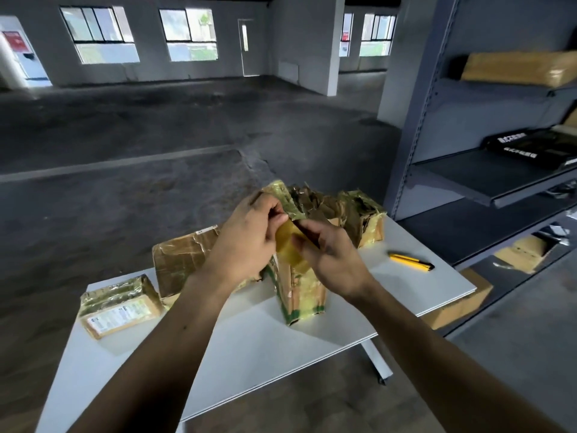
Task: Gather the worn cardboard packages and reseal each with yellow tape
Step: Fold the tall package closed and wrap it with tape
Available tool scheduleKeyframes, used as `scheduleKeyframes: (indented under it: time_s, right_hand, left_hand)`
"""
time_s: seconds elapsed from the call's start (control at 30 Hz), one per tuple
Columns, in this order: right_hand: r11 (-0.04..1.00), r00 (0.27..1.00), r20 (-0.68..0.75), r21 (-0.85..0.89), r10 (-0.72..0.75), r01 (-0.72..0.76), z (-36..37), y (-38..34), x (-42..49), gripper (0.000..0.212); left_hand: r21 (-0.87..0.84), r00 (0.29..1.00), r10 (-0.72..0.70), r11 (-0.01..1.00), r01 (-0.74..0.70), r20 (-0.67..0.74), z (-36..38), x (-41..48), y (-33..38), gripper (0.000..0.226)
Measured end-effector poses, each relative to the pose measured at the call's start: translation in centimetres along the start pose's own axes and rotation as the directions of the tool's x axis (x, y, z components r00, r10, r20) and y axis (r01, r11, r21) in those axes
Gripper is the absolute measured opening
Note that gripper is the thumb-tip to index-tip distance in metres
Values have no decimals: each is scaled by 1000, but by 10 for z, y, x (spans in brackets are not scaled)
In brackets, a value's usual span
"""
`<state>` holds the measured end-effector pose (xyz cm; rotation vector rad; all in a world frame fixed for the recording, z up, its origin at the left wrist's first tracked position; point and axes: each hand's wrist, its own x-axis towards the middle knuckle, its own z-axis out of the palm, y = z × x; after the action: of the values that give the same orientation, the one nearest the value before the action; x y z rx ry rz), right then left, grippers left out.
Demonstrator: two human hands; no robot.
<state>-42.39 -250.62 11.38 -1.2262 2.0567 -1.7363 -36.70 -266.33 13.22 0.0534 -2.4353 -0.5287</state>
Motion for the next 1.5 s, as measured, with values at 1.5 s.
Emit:
scheduleKeyframes:
  time_s: [1.5]
  right_hand:
    - [644,893,36,-706,449,-295,-26,57,-4,55]
  left_hand:
    - [-591,783,-607,683,429,-134,57,-22,-51,9]
